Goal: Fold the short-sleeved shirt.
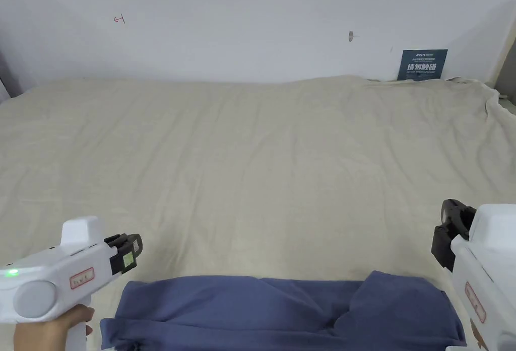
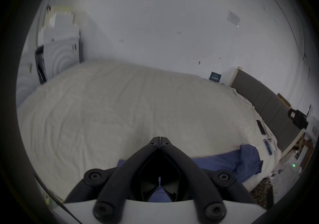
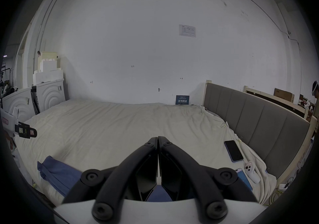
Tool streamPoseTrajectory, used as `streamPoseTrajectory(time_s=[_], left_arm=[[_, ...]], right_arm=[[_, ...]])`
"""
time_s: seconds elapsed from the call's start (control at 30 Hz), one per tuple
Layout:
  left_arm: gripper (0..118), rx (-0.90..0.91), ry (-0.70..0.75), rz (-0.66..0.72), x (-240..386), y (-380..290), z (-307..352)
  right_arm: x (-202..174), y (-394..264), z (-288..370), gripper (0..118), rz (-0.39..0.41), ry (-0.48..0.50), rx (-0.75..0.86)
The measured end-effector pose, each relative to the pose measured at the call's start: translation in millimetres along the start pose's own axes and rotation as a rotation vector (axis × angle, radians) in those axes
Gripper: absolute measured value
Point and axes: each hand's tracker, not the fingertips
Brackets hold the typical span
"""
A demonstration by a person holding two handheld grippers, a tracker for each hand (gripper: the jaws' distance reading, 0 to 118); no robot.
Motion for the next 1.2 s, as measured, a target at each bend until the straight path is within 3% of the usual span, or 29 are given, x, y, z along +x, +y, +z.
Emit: streamPoseTrajectory(time_s=[0.27,0.3,0.33,0.4,0.47,0.63,0.77,0.83,0.97,1.07,1.2], left_arm=[[0,-0.290,-0.062,0.084,-55.9,1.1,-39.8],[6,-0.305,-0.051,0.091,-60.5,-0.9,-43.2],[20,-0.322,-0.056,0.101,-65.5,-2.0,-47.2],[70,-0.349,-0.028,0.114,-75.3,-5.4,-55.7],[93,-0.376,0.003,0.112,-80.7,-10.0,-61.8],[92,-0.457,-0.023,0.139,-110.0,-24.5,-90.3],[82,-0.481,-0.043,0.149,-113.9,-35.7,-99.9],[71,-0.498,-0.050,0.157,-109.1,-42.5,-101.3],[65,-0.493,-0.038,0.111,-108.0,-52.5,-105.0],[34,-0.492,-0.023,0.041,-102.8,-51.5,-103.0],[14,-0.501,-0.007,-0.022,-85.7,-57.6,-107.3]], right_arm=[[3.2,-4.8,-8.9,0,0.006,-0.017,-0.035],[3.1,-5.7,-10.3,0,0.008,-0.019,-0.043],[2.8,-6.8,-11.4,0,0.011,-0.021,-0.048],[2.3,-9.1,-14.1,0,0.017,-0.025,-0.061],[2.8,-11.3,-17.1,0,0.016,-0.028,-0.075],[0.4,-15.3,-21.7,0,0.007,-0.041,-0.102],[-3.3,-16.7,-23.7,0,0.006,-0.049,-0.117],[-4.6,-17.0,-25.0,0,0.003,-0.048,-0.126],[-8.0,-17.4,-26.2,0,0.005,-0.045,-0.137],[-8.9,-18.0,-26.4,0,0.004,-0.039,-0.141],[-8.7,-18.7,-26.3,0,-0.004,-0.032,-0.147]])
